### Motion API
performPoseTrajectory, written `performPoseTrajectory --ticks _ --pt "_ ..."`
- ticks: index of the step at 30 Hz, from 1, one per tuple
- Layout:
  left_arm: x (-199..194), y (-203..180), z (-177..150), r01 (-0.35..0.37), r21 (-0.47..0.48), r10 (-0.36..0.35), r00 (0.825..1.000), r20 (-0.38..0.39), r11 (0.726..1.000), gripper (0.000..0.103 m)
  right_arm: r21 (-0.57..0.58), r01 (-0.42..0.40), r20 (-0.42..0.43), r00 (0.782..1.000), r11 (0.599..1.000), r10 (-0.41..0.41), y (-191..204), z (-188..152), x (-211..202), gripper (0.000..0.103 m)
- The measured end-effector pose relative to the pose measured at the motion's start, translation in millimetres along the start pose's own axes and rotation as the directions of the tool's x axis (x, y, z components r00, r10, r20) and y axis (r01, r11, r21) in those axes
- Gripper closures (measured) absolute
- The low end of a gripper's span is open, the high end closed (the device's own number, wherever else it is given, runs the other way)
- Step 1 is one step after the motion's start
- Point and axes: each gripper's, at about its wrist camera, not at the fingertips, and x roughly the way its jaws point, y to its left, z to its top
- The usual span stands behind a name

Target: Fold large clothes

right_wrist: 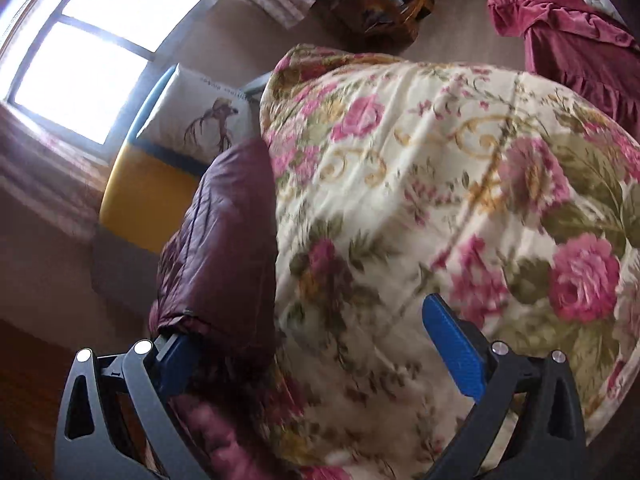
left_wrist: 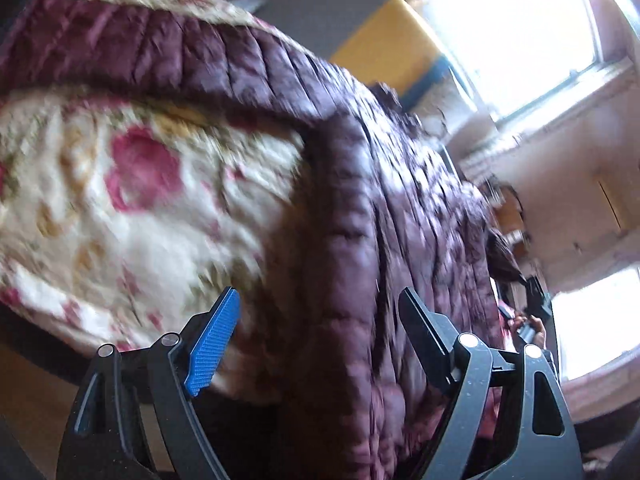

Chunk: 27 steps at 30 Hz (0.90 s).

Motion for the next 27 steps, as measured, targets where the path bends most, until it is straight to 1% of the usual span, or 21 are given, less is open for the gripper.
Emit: performPoseTrajectory --ticks 1,3,5,6,7,9,10,11,12,13,14,15,16,17,19,20,21,23,24,25,27 --pt "2.1 0.8 -5.1 0.004 0.001 -0.004 1.000 -0.009 1.000 0.023 -0.029 -0.017 -0.018 1.000 0.999 0.016 1.1 -14.1 -5.5 0.002" --pt "7.3 3.1 -14.6 0.040 -0.011 -0.040 0.999 -0.033 0.999 0.023 -0.070 -0.040 -0.054 0.998 0.997 0.036 -4.1 -37.4 -18.7 0.002" --pt "12.1 2.6 -23.4 0.084 -0.023 -0.085 0.995 -0.052 0.996 0.023 -0.034 -0.054 -0.046 0.998 0.998 0.052 -18.7 -55.1 -36.3 0.002" --pt "16.0 1.2 -28.6 0.116 -0.020 -0.117 0.990 -0.074 0.993 0.023 -0.027 -0.069 -0.068 0.995 0.997 0.067 -23.6 -63.0 -41.1 0.002" --pt "18.4 -1.6 -33.3 0.124 -0.004 -0.124 0.988 -0.093 0.992 0.023 -0.052 -0.097 -0.134 0.987 0.994 0.090 -24.0 -74.0 -42.3 0.002" --pt "24.1 -6.3 -41.0 0.126 0.032 -0.121 0.985 -0.119 0.992 0.027 -0.115 -0.138 -0.230 0.967 0.984 0.109 -17.9 -95.7 -45.5 0.002" --pt "28.2 -7.8 -43.3 0.117 0.039 -0.112 0.986 -0.125 0.992 0.034 -0.170 -0.178 -0.303 0.945 0.969 0.120 -9.8 -110.4 -45.2 0.002" --pt "30.7 -8.3 -44.0 0.101 0.045 -0.095 0.988 -0.123 0.994 0.045 -0.210 -0.210 -0.362 0.924 0.955 0.124 -2.7 -122.3 -44.1 0.002" --pt "31.7 -7.8 -44.2 0.088 0.048 -0.082 0.990 -0.119 0.995 0.051 -0.237 -0.229 -0.402 0.908 0.944 0.120 3.5 -132.2 -42.0 0.002" --pt "31.4 -6.9 -43.7 0.094 0.048 -0.088 0.990 -0.114 0.994 0.058 -0.267 -0.243 -0.442 0.891 0.932 0.106 10.8 -144.1 -39.0 0.002" --pt "29.3 -7.9 -42.5 0.099 0.057 -0.093 0.990 -0.106 0.993 0.068 -0.301 -0.250 -0.475 0.876 0.920 0.082 18.3 -155.1 -35.0 0.002" --pt "27.9 -10.5 -40.7 0.092 0.081 -0.083 0.991 -0.103 0.992 0.072 -0.349 -0.242 -0.494 0.868 0.905 0.042 27.0 -165.8 -31.0 0.009" --pt "25.3 -15.0 -37.4 0.081 0.113 -0.070 0.992 -0.100 0.990 0.080 -0.406 -0.224 -0.495 0.869 0.886 -0.008 34.5 -175.1 -28.8 0.026" --pt "17.9 -21.7 -31.4 0.087 0.139 -0.075 0.993 -0.087 0.986 0.084 -0.471 -0.204 -0.487 0.872 0.858 -0.060 44.7 -184.2 -27.4 0.033" --pt "-0.6 -33.5 -18.0 0.099 0.181 -0.092 0.995 -0.050 0.979 0.086 -0.525 -0.209 -0.487 0.869 0.825 -0.090 61.2 -193.3 -30.7 0.062" --pt "-14.1 -42.3 -12.4 0.101 0.215 -0.097 0.995 -0.027 0.971 0.086 -0.563 -0.219 -0.472 0.877 0.797 -0.092 70.6 -196.4 -39.2 0.066" --pt "-25.4 -50.8 -9.8 0.098 0.247 -0.099 0.995 -0.008 0.964 0.086 -0.587 -0.242 -0.456 0.887 0.773 -0.068 77.6 -198.2 -51.5 0.071" --pt "-38.7 -60.3 -13.5 0.077 0.284 -0.082 0.997 0.007 0.956 0.086 -0.606 -0.281 -0.431 0.902 0.744 -0.010 78.9 -201.6 -76.7 0.074" --pt "-40.8 -56.9 -20.3 0.050 0.295 -0.051 0.999 -0.003 0.954 0.086 -0.606 -0.283 -0.423 0.906 0.744 -0.001 72.7 -203.7 -82.7 0.074" --pt "-36.9 -46.8 -27.1 0.030 0.283 -0.023 0.999 -0.028 0.959 0.086 -0.593 -0.265 -0.421 0.907 0.760 -0.013 60.2 -206.4 -82.6 0.074" --pt "-23.1 -23.3 -44.2 -0.005 0.235 0.025 0.996 -0.083 0.972 0.086 -0.563 -0.206 -0.431 0.900 0.800 -0.071 28.4 -216.7 -70.0 0.074"
